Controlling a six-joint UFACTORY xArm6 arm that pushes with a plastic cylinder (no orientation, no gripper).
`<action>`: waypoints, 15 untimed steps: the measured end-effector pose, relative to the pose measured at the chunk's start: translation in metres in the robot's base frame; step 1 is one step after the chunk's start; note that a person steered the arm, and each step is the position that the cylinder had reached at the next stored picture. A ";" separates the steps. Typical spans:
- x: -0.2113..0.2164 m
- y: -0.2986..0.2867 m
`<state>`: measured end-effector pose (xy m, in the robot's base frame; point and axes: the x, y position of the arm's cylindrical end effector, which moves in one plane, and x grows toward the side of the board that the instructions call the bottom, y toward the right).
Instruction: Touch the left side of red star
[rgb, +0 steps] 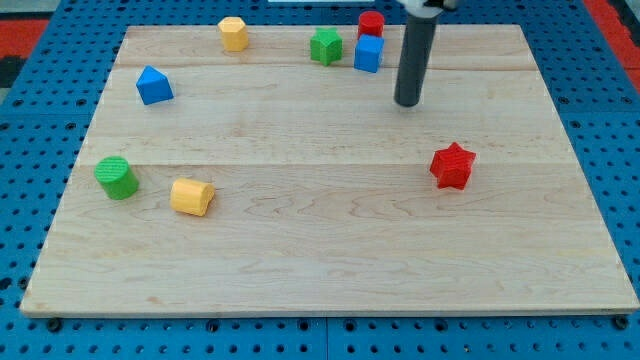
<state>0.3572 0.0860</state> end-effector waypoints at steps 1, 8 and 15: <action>0.031 -0.047; 0.022 -0.101; 0.219 -0.022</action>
<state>0.5761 0.0642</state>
